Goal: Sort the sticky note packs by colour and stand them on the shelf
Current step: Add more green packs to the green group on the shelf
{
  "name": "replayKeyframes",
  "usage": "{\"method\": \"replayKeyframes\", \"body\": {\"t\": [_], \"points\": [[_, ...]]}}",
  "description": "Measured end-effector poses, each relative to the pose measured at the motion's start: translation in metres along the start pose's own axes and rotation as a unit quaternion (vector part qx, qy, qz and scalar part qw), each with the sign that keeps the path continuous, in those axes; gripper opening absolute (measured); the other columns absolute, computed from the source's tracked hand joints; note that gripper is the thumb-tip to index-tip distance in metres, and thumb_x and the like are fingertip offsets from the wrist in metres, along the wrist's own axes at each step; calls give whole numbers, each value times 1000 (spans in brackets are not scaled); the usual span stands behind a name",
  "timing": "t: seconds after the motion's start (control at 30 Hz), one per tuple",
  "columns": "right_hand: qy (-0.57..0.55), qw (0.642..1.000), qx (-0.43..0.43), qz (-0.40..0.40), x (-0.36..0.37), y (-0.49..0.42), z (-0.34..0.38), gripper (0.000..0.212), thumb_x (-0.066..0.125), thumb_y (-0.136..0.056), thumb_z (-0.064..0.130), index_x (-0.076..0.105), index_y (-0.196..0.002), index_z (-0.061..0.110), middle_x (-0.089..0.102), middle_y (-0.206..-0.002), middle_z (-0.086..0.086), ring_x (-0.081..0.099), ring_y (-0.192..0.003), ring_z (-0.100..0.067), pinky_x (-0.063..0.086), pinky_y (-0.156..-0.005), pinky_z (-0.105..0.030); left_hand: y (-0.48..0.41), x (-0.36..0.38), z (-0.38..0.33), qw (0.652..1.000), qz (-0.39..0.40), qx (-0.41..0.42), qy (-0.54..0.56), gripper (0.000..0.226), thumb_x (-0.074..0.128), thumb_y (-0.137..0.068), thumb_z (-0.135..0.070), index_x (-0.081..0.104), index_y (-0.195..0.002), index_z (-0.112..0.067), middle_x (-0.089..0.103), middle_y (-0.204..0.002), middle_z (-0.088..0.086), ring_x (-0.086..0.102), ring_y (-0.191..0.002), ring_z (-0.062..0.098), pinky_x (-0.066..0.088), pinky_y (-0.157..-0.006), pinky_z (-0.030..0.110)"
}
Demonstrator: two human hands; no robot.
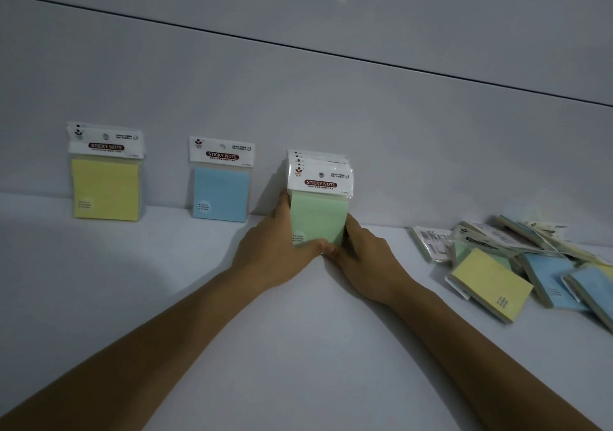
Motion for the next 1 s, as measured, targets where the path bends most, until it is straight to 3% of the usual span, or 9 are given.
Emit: {"method": "replayKeyframes", "body": {"t": [0.07, 0.3, 0.4, 0.63, 0.73, 0.83, 0.9, 1.0], "points": [[-14, 1000, -4, -8, 0, 0, 0, 53, 47, -93, 45, 33, -141, 26, 65, -118, 2, 61, -101, -25, 47, -91, -42, 1, -2, -1, 1000, 0, 1, 23, 98, 68, -57, -59, 22, -141, -35, 56, -131, -6, 59, -111, 21, 51, -90, 42], [-31, 999, -9, -24, -3, 1, 4, 60, 41, -84, 59, 41, -135, 28, 65, -116, 9, 61, -102, -19, 49, -89, -44, 0, -5, 0, 999, -3, 4, 39, 84, 76, -68, -46, 30, -137, -32, 58, -127, -8, 59, -109, 18, 50, -88, 33], [-31, 999, -7, -23, -3, 3, 5, 52, 45, -86, 56, 44, -132, 30, 63, -118, 12, 60, -104, -16, 48, -91, -43, -1, -1, 2, 1000, -2, 6, 13, 89, 68, -63, -55, 26, -138, -30, 55, -131, -2, 58, -111, 23, 51, -89, 43], [-49, 997, 50, -31, -9, 5, 11, 40, 57, -88, 43, 52, -124, 27, 64, -117, 9, 58, -105, -16, 46, -92, -38, -1, -2, -2, 999, -18, -2, -43, 84, 72, -73, -43, 25, -140, -22, 53, -133, 5, 56, -114, 28, 50, -89, 45], [-63, 994, 81, -25, -14, 12, 17, 53, 61, -82, 47, 50, -126, 20, 63, -119, 0, 58, -110, -23, 46, -94, -39, 6, -9, -10, 999, -28, -10, -31, 83, 76, -71, -39, 31, -138, -18, 55, -132, 6, 57, -114, 28, 50, -89, 44], [-61, 989, 124, -47, -20, 24, 12, 70, 62, -85, 42, 36, -138, 4, 52, -135, -13, 48, -124, -29, 40, -99, -38, 14, -14, -13, 998, -47, -28, -41, 90, 76, -71, -42, 28, -139, -9, 49, -135, 12, 53, -120, 30, 48, -93, 46], [-77, 985, 140, -58, -24, 38, 5, 70, 60, -89, 35, 29, -144, 4, 48, -140, -12, 45, -128, -27, 37, -103, -36, 25, -15, -15, 996, -59, -35, -54, 90, 73, -73, -46, 25, -140, -10, 46, -137, 13, 49, -123, 30, 46, -95, 47], [-82, 988, 107, -71, -36, 64, 1, 64, 59, -90, 32, 32, -144, 10, 51, -138, -8, 48, -125, -22, 38, -104, -31, 45, -10, -33, 990, -114, 9, -83, 75, 68, -80, -38, 27, -140, -19, 45, -136, 9, 47, -123, 28, 47, -92, 47]]}}
Point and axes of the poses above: each hand's wrist, its own y-axis away from the middle knuckle, its own x-axis out of the palm, z = x × y, the point moved 4 cm from there along -y, towards the middle knuckle
